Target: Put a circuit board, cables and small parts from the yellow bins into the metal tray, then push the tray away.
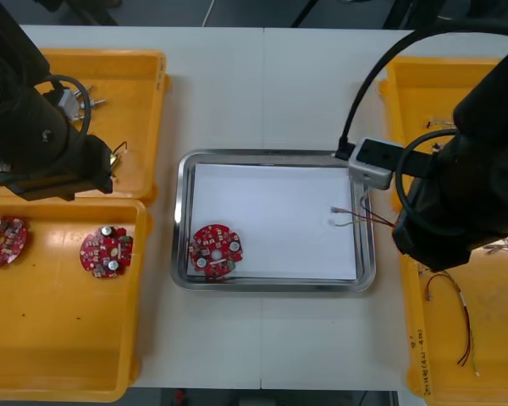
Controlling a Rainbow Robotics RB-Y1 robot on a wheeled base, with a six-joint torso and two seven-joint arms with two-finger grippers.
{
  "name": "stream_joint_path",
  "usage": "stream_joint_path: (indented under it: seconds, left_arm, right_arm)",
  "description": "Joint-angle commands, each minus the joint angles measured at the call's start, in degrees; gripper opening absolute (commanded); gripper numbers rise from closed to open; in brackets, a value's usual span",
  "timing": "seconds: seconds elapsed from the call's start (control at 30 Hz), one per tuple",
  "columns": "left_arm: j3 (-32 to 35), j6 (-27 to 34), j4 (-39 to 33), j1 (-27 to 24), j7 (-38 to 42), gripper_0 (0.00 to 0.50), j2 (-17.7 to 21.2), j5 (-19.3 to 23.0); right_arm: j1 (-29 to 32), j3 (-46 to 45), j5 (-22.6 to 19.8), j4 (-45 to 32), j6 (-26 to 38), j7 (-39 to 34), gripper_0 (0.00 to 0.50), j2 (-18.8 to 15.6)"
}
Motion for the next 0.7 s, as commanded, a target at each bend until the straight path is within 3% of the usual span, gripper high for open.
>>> stream_joint_path:
  seconds: [0.03,0.2,0.43,0.7]
  left_arm:
    - [2.9,-0.2,2.4,0.6,-9.9,0.500,2.9,-0.5]
    - [3.7,-1.8,6.1,0.6,-16.3,0.500,3.0,-1.2]
    - [4.0,-5.8,11.5,0.5,-24.5,0.500,3.7,-2.0]
    - [4.1,-11.1,19.3,-0.9,-36.1,0.500,4.5,-2.3]
  right_arm:
    - [-7.3,5.5,1.1,2.5,0.4,3.7,0.000,5.6]
    - [-10.4,9.0,2.7,7.4,0.4,9.4,0.000,10.7]
    - [-10.4,9.6,2.8,14.5,0.4,19.0,0.000,13.9]
    - [-10.3,13.0,10.0,15.8,0.5,28.1,0.000,18.3]
